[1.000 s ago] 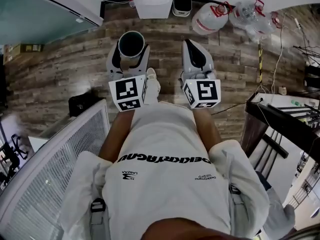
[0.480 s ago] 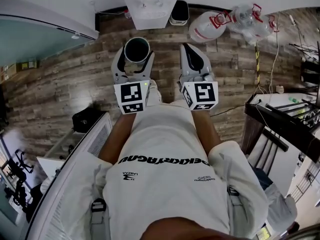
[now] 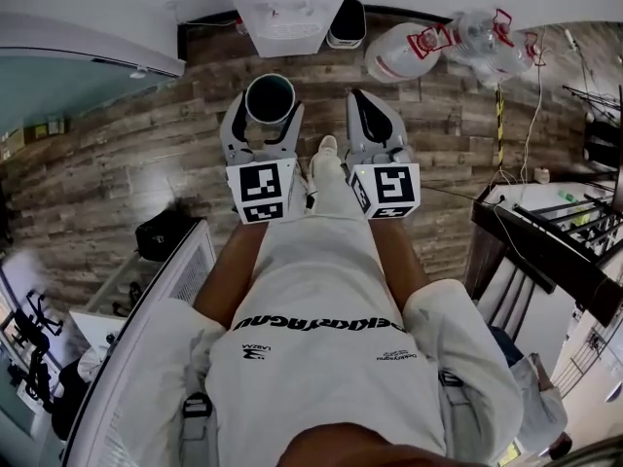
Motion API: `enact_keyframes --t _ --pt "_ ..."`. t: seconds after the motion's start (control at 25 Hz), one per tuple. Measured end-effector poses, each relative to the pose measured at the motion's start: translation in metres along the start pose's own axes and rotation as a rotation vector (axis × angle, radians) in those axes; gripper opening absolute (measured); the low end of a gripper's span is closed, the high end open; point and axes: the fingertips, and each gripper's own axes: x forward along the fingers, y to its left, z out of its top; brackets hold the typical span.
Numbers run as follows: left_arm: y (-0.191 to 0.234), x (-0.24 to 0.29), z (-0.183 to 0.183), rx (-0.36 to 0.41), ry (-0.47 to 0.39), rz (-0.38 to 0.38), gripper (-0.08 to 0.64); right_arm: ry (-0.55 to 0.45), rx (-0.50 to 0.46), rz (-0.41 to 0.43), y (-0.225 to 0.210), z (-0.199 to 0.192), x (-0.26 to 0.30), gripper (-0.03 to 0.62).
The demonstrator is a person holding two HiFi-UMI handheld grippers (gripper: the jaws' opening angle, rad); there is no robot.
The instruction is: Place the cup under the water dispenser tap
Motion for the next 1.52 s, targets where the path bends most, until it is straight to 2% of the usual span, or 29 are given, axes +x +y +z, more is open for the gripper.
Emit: enact_keyframes --t 0.24,0.56,0.84,1.12,1.52 --pt "-0.002 0.040 -0.006 -0.020 -0.010 0.056 0.360 0.015 0.001 0.037 -0.022 -0.018 0.031 -0.002" --pt "-0.002 0.100 -0.033 -0.036 -0.002 0.097 0.359 0.041 0.032 0.035 -0.058 -0.060 0.078 -0.002" --pt "-0.003 0.152 -0.064 -0.034 -0.002 0.109 0.360 0.050 0.062 0.026 -0.090 -0.105 0.115 -0.002" --pt "0.001 0.202 -0.099 -0.031 -0.029 0.116 0.359 0.060 0.099 0.016 -0.098 -0.149 0.139 -0.002" --pt "0.004 0.272 -0.155 -0.013 -0.046 0.111 0.360 0.089 0.092 0.026 -0.116 -0.213 0.165 -0.002"
